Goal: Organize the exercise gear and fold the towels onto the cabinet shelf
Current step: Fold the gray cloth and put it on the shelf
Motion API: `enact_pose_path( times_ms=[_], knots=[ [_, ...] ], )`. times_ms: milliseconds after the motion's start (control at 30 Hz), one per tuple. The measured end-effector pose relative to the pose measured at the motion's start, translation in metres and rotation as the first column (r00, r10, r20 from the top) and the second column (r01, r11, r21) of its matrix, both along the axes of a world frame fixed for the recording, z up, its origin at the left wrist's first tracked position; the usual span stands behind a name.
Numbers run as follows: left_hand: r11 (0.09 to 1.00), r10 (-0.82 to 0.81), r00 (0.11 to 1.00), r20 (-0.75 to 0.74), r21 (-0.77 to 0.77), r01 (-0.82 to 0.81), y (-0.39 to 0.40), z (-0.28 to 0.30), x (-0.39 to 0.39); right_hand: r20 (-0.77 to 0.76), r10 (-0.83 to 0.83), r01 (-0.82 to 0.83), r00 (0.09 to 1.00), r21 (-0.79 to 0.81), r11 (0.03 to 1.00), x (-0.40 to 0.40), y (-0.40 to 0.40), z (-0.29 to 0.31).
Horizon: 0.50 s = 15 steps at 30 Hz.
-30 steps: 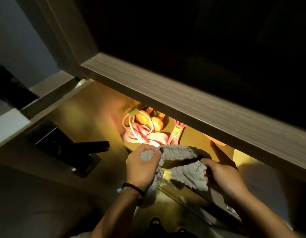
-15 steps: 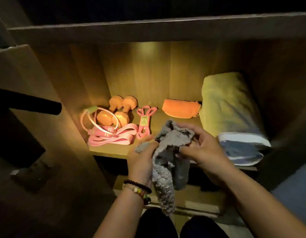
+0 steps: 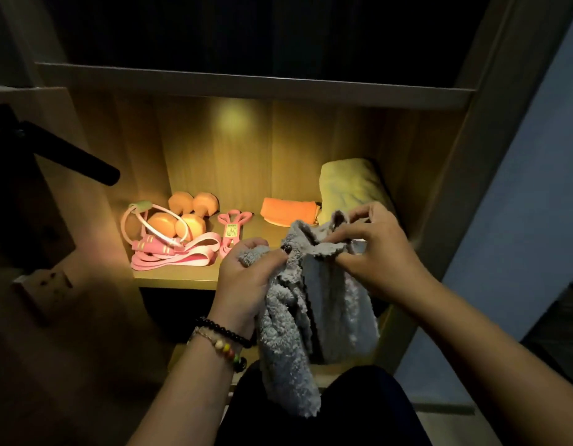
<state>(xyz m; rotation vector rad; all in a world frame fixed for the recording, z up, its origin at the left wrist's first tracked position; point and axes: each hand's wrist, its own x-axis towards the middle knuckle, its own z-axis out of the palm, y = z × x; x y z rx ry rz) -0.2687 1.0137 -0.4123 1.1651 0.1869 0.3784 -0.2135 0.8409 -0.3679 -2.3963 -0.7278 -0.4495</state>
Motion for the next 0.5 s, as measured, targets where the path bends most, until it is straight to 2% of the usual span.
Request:
enact_pose_path(
  times_ms=[67, 167, 267, 333, 500],
  knots=[
    [1.0, 0.019, 1.0, -0.012, -0.004, -0.019, 0.003, -0.006, -0.01, -0.017, 0.052, -0.053, 0.998, -0.024, 0.998, -0.006, 0.0, -0.007],
    [0.999, -0.029, 0.998, -0.055, 0.031, 0.03, 0.007, -0.018, -0.021, -0.083, 0.214, -0.221, 0.973, -0.089, 0.971, -0.013, 0.009, -0.021],
    [0.993, -0.071, 0.997, -0.044, 0.091, 0.075, 0.017, -0.023, -0.023, -0.236, 0.381, -0.387, 0.894, 0.021, 0.922, -0.013, 0.02, -0.031],
    [0.991, -0.033, 0.999, -0.035, 0.125, 0.037, 0.024, -0.022, -0.021, -0.261, 0.397, -0.386, 0.88, 0.094, 0.918, -0.01, 0.024, -0.039],
    [0.978, 0.199, 0.977, -0.076, 0.078, -0.193, 0.044, -0.017, 0.014, -0.163, 0.257, -0.218, 0.953, 0.223, 0.95, 0.011, 0.019, -0.057]
  ],
)
